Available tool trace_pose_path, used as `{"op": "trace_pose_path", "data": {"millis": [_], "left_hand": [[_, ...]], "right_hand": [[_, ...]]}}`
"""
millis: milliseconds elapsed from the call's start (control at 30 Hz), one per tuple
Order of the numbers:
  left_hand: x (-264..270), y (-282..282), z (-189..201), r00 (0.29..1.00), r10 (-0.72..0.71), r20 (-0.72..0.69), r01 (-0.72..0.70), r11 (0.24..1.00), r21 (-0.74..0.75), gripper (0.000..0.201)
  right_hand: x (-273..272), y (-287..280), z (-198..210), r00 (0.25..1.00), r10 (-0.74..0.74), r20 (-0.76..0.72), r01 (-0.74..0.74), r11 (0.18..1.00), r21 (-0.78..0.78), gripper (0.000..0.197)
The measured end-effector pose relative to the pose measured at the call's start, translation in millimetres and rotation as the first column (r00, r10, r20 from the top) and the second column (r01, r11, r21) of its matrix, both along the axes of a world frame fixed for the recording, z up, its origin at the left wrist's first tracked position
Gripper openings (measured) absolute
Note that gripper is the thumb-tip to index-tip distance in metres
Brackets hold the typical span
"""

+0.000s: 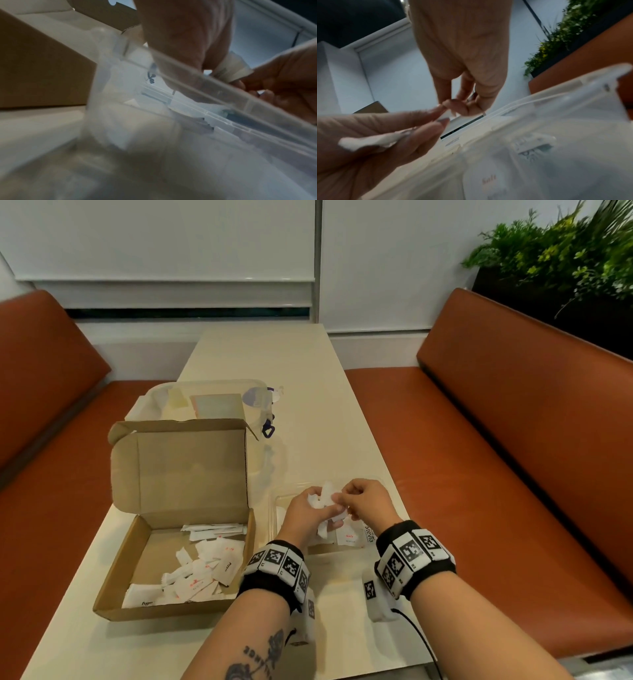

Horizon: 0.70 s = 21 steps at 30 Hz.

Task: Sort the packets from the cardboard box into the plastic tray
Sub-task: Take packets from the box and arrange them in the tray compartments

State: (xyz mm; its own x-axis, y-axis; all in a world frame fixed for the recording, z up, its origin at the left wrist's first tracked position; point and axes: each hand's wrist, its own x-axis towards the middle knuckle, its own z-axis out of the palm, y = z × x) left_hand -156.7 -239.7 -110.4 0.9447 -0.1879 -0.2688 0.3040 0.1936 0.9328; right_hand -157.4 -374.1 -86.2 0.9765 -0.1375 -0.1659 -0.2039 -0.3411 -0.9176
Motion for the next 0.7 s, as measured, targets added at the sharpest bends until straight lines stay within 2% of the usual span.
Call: {"op": "trace_pose_path", "data": {"millis": [67,133,233,333,433,500,567,633,700], "left_hand": [[1.2,-0.7,4.3,1.0,0.02,-0.004,-0.021,0.996,-0.089,0.025],[3.6,-0.6,7.4,0.999,0.048,-0.017,-0.05,0.989,-0.137,0.021],[6.2,-1.2,8.9,0.995,0.098,-0.032,-0.101,0.987,-0.122,0.022],[8.3,-2.1,6.7,0.989,0.147,-0.007,-0.147,0.989,-0.033,0.013],[10.2,-1.4,6.1,0.99,0.144,0.003,-0.144,0.99,0.008,0.01],[10.0,-0.2,7.4,0.994,0.105,0.006,-0.105,0.994,0.02,0.01],[9.4,0.4,8.7,0.996,0.089,0.013,-0.089,0.996,0.027,0.01],[9.2,0.3,9.0,0.991,0.128,0.026,-0.129,0.991,0.031,0.009],[9.2,1.0,7.5,0.978,0.204,0.033,-0.204,0.979,-0.005,0.007]], "right_hand": [[0.8,-3.2,-2.4,0.99,-0.139,0.034,0.134,0.985,0.111,0.02],[2.2,-5.4,-3.6,0.976,-0.215,0.022,0.204,0.951,0.231,0.017],[2.7,-5.2,-4.1,0.977,-0.214,0.007,0.198,0.914,0.354,0.018],[0.8,-3.3,-4.1,0.987,-0.157,-0.009,0.149,0.915,0.375,0.019],[-0.7,-3.6,-3.9,0.995,-0.102,-0.006,0.099,0.954,0.282,0.022],[0.4,-6.5,-2.8,0.997,-0.058,0.057,0.051,0.992,0.119,0.029],[1.0,-8.9,0.3,0.995,0.033,0.089,-0.032,0.999,-0.021,0.022],[1.1,-12.7,0.5,0.993,0.108,0.054,-0.101,0.989,-0.109,0.012],[0.5,-18.6,-1.4,0.993,0.117,-0.009,-0.117,0.977,-0.177,0.015]]}}
